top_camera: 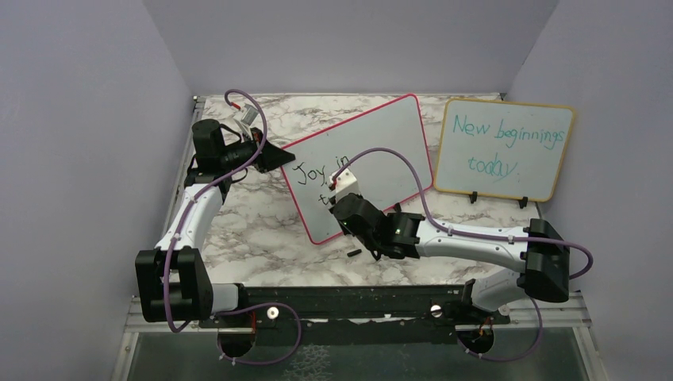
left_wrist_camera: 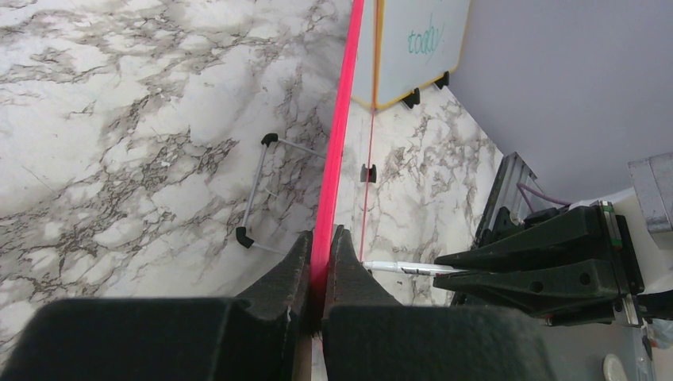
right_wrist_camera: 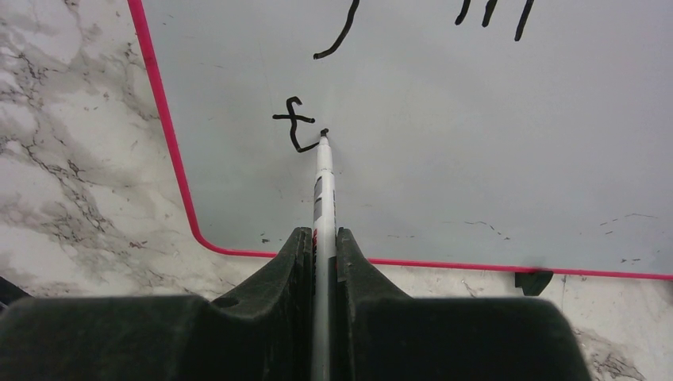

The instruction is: Write a sentence on the whiteboard

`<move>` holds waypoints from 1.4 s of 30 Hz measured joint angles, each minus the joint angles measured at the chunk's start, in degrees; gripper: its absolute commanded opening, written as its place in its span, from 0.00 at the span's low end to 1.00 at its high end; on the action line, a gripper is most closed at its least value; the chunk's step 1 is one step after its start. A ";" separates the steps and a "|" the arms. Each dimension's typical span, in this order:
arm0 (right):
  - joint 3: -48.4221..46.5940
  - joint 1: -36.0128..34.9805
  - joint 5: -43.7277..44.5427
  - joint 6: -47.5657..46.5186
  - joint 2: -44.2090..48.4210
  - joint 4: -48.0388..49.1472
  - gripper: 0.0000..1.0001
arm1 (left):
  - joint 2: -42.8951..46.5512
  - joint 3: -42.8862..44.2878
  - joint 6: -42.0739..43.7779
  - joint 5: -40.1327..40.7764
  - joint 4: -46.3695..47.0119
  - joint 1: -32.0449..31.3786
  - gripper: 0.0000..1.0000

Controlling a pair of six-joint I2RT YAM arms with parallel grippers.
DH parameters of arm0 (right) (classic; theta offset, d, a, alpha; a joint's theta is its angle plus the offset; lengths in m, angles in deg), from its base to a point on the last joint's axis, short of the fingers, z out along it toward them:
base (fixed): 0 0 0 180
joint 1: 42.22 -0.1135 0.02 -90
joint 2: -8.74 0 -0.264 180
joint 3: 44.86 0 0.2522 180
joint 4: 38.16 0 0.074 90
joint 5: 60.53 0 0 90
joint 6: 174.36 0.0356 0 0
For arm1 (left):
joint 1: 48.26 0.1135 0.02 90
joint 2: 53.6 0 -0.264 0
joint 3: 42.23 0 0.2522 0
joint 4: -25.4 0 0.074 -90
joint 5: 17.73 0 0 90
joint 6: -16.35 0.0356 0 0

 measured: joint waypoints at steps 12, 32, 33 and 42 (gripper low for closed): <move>0.00 0.02 0.00 0.37 -0.02 -0.04 0.01 | 0.00 0.00 0.00 0.00 0.00 0.00 0.00; 0.00 0.28 -0.04 0.68 -0.07 -0.13 0.00 | 0.00 0.00 0.00 0.00 0.00 0.00 0.00; 0.00 0.28 -0.04 0.79 -0.07 -0.15 0.00 | 0.00 0.00 0.00 0.00 -0.02 0.00 0.00; 0.00 0.28 -0.24 1.27 -0.07 -1.86 0.00 | 0.00 0.00 0.00 0.00 0.00 0.00 0.00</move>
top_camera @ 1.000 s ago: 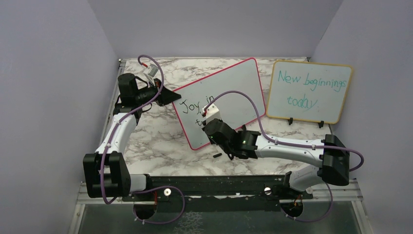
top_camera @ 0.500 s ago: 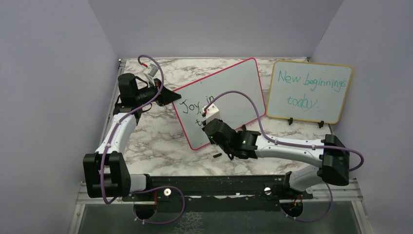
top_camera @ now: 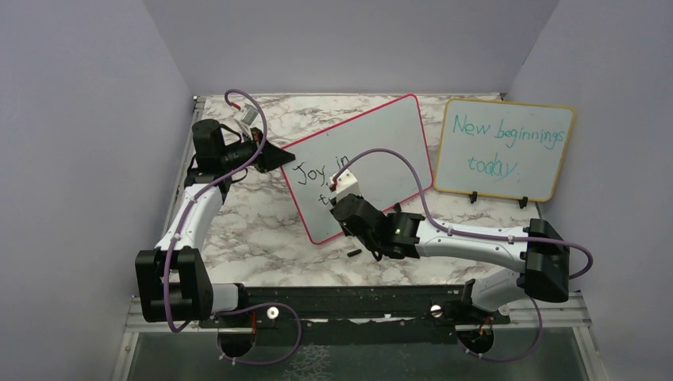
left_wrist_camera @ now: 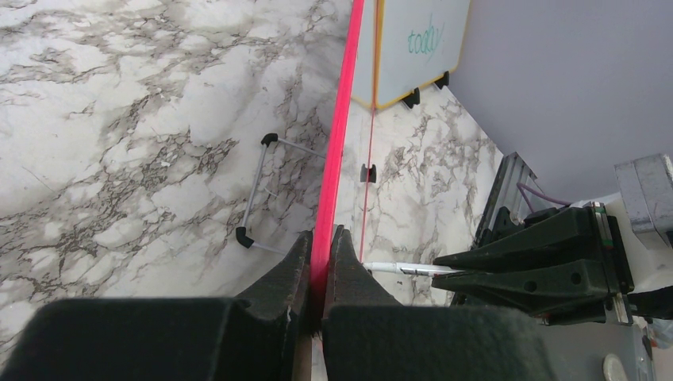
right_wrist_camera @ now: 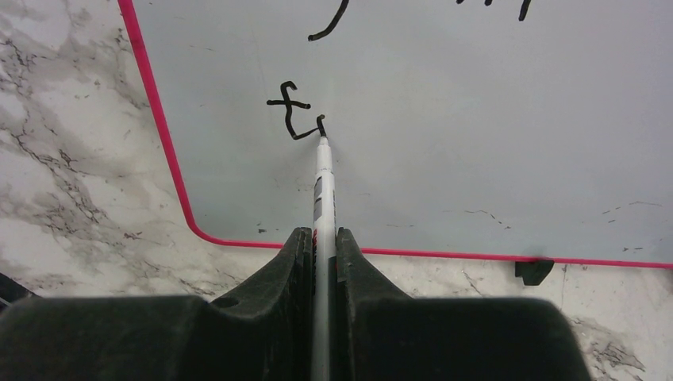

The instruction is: Write a sentence on the whiteboard

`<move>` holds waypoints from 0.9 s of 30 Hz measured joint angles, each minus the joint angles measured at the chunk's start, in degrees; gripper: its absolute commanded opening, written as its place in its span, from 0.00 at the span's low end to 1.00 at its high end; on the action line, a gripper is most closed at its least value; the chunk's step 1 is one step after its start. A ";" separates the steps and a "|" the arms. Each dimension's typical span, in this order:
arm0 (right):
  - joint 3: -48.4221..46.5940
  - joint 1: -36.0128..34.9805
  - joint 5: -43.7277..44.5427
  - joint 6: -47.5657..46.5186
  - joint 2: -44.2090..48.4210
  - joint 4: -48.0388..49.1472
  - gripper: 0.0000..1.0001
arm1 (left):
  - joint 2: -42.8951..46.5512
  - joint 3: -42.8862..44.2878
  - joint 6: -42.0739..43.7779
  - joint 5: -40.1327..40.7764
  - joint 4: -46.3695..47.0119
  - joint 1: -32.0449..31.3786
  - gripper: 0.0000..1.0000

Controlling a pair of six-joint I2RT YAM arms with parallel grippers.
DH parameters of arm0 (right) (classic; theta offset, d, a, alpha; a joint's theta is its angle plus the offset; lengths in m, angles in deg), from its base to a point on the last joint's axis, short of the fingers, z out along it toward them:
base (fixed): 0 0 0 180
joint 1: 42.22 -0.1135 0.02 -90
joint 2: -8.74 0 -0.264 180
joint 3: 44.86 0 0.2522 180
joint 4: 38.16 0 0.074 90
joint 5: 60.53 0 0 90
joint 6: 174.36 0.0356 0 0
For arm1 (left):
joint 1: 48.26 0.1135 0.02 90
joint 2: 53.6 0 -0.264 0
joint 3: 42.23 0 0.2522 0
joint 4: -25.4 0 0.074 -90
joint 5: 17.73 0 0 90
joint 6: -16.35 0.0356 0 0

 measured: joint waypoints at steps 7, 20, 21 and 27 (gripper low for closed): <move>0.02 0.00 0.50 0.39 0.00 -0.48 0.00 | 0.00 0.00 0.00 0.00 0.00 0.00 0.00; 0.02 0.11 2.78 0.44 0.02 -0.39 0.00 | 0.00 0.00 0.02 0.00 0.00 0.00 0.00; 0.02 0.11 2.89 0.37 0.02 -0.37 0.00 | 0.00 0.00 0.02 0.00 0.00 0.00 0.00; 0.00 0.11 3.26 -0.24 0.02 0.28 0.00 | 0.00 0.00 0.02 0.00 0.00 0.00 0.00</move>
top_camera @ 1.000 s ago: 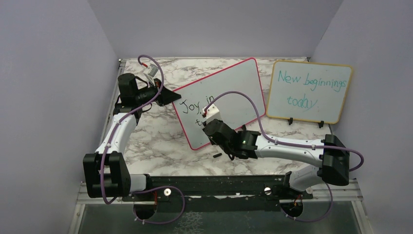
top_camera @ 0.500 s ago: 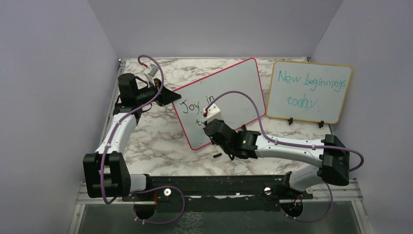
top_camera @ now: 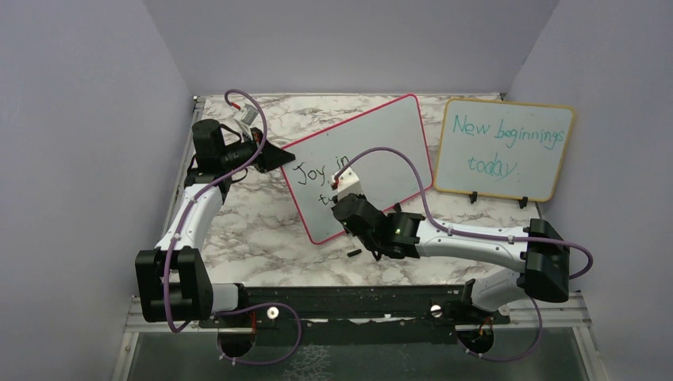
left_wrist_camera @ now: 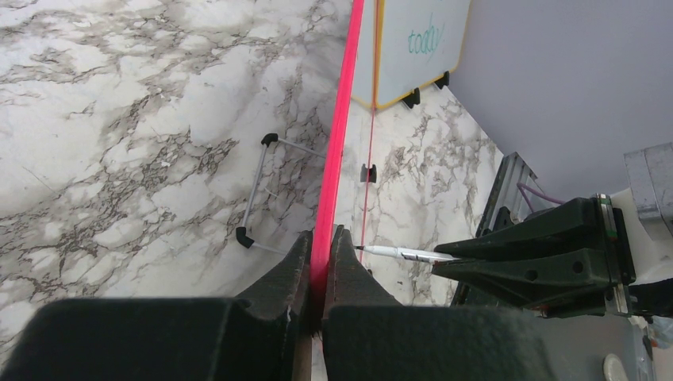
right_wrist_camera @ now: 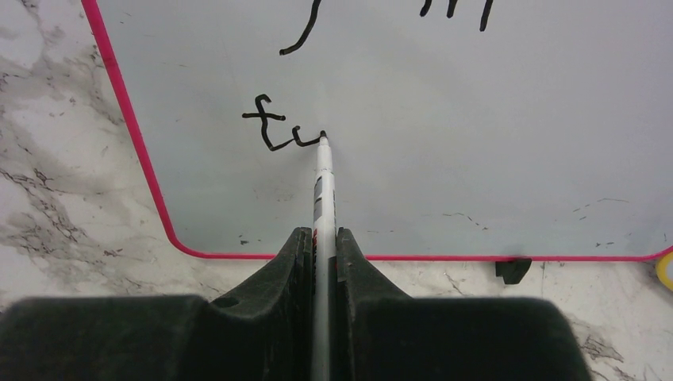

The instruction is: Write a sentence on the whiteboard

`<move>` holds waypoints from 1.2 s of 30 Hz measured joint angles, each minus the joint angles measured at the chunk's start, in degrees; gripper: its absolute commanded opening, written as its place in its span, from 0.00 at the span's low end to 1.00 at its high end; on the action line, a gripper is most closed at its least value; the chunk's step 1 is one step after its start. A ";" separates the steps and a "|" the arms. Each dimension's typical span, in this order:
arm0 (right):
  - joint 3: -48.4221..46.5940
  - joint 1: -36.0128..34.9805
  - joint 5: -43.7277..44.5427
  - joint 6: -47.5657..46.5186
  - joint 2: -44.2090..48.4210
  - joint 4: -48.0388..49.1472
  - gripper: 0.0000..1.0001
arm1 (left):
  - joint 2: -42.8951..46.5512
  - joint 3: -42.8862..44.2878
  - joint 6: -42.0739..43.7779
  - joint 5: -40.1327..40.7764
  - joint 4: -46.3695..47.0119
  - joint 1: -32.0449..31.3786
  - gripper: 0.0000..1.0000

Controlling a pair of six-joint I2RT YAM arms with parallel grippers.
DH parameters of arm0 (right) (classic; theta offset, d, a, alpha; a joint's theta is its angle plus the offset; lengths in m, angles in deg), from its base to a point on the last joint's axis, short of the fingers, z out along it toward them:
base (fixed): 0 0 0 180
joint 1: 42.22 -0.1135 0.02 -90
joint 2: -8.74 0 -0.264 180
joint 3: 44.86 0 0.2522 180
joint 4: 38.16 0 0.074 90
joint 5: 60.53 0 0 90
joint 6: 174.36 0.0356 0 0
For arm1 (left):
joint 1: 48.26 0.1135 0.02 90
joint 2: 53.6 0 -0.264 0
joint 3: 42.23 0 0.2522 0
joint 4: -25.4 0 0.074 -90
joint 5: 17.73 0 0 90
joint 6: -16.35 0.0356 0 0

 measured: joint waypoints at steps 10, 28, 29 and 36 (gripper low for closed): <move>-0.02 0.09 0.04 -1.29 0.00 1.29 0.00 | 0.00 0.00 0.04 0.00 -0.02 0.00 0.00; -0.96 0.37 -1.09 -3.30 -0.28 3.06 0.00 | 0.00 0.00 0.07 0.00 -0.02 0.00 0.00; -1.01 0.37 -1.40 -3.48 -0.33 3.06 0.00 | 0.00 0.00 0.09 0.00 -0.04 0.00 0.00; -1.16 0.37 -3.15 -3.85 -0.37 2.97 0.00 | 0.00 0.00 0.09 0.00 -0.04 0.00 0.00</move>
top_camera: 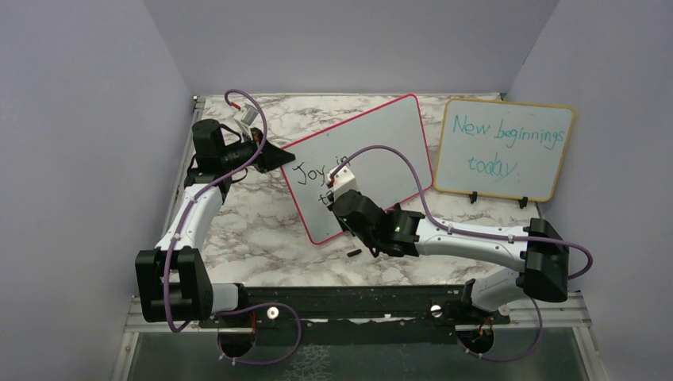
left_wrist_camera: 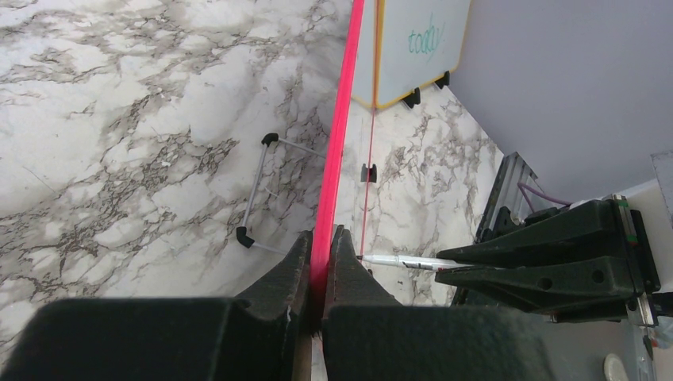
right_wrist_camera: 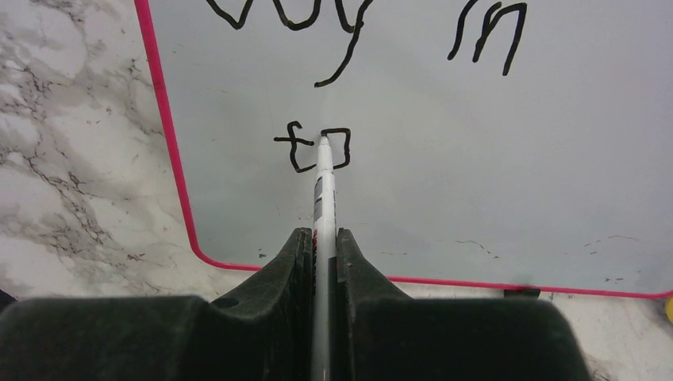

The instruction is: Write a sentence on the whiteboard

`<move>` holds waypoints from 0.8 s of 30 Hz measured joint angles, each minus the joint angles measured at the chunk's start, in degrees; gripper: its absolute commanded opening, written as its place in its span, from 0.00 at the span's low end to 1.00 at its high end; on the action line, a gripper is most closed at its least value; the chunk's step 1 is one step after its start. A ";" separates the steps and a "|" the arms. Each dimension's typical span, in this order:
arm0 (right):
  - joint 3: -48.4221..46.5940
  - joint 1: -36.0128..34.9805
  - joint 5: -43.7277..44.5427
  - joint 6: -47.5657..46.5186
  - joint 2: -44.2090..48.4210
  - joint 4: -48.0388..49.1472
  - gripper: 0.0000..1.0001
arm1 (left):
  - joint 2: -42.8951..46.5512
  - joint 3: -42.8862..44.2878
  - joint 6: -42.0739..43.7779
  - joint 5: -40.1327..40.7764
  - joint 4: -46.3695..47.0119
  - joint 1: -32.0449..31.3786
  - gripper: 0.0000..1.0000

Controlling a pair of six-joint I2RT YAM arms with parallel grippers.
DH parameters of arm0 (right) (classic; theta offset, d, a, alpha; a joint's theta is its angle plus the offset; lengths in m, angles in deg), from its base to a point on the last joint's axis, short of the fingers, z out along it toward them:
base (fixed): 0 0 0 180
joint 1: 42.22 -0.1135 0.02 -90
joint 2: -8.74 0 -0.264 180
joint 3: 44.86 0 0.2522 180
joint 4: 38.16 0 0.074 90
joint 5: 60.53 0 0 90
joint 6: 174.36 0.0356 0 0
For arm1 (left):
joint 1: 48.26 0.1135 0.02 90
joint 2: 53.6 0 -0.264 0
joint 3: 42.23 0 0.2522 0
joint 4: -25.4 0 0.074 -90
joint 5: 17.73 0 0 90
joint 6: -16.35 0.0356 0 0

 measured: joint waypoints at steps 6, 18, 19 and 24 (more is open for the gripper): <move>0.02 0.00 -0.52 0.20 0.00 -0.63 0.00 | 0.00 0.00 0.00 0.00 0.00 0.00 0.00; 0.28 0.00 -1.03 1.60 0.13 -3.15 0.00 | 0.00 0.00 0.00 0.00 0.00 0.00 0.00; 0.28 0.00 -1.03 1.64 0.15 -3.19 0.01 | 0.00 0.00 0.00 0.00 0.00 0.00 0.00; 0.35 0.00 -1.25 1.66 0.70 -3.21 0.00 | 0.00 0.00 0.00 0.00 0.00 0.00 0.00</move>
